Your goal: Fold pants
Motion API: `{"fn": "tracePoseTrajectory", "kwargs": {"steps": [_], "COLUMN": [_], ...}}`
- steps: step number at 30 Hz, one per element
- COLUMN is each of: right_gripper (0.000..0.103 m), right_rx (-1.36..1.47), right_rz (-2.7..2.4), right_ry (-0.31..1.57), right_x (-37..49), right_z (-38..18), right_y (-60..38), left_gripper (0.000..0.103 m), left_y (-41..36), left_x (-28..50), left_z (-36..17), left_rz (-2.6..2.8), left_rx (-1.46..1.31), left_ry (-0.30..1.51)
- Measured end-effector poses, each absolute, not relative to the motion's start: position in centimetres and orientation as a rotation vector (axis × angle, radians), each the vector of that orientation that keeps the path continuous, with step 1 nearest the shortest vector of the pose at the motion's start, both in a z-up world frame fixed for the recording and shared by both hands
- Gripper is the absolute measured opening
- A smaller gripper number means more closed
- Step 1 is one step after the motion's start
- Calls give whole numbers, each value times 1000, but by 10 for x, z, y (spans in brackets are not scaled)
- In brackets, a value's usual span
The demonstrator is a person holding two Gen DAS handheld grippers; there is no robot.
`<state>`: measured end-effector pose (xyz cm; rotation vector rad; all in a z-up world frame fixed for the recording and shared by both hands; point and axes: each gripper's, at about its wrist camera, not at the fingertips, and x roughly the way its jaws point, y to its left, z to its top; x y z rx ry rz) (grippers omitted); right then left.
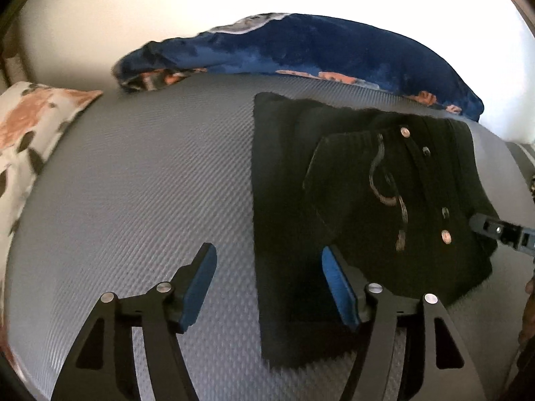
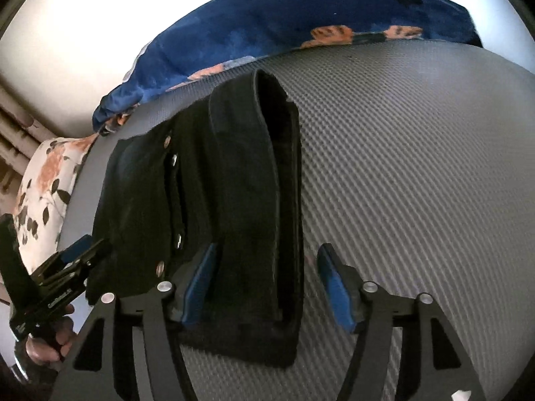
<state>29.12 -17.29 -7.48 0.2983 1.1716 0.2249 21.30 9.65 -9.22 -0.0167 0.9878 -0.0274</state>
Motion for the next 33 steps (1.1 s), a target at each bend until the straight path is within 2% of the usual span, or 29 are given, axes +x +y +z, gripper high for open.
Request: {"fn": "tracePoseTrajectory", "kwargs": {"steps": [3, 5, 7, 12, 17, 24, 33], "right_gripper": [61, 67, 73, 87, 94, 97, 101], "right_rx": [253, 198, 156, 49, 28, -35, -57], "right_rz": [186, 162, 148, 118, 111, 97, 126], "right_ry": [1119, 1087, 1062, 1013, 962, 913, 895], "right_x": [276, 264, 253, 218, 184, 156, 136], "right_z": [-57, -45, -37, -21, -9, -1, 1], "right_y": [-169, -163, -154, -130, -116, -98, -84], "left_gripper": [68, 70, 77, 78, 78, 78, 78], "left_y": [97, 98, 97, 95, 95, 90, 93], "left_x": [187, 171, 156, 122, 93, 61, 49], "left_z": [-83, -77, -71, -66, -57, -48, -54], "left_rz": [7, 28, 46, 71, 101, 122, 139], "left_rx": [-12, -10, -7, -21, -36, -9, -24], "left_ry": [970, 953, 936, 919, 887, 836, 854]}}
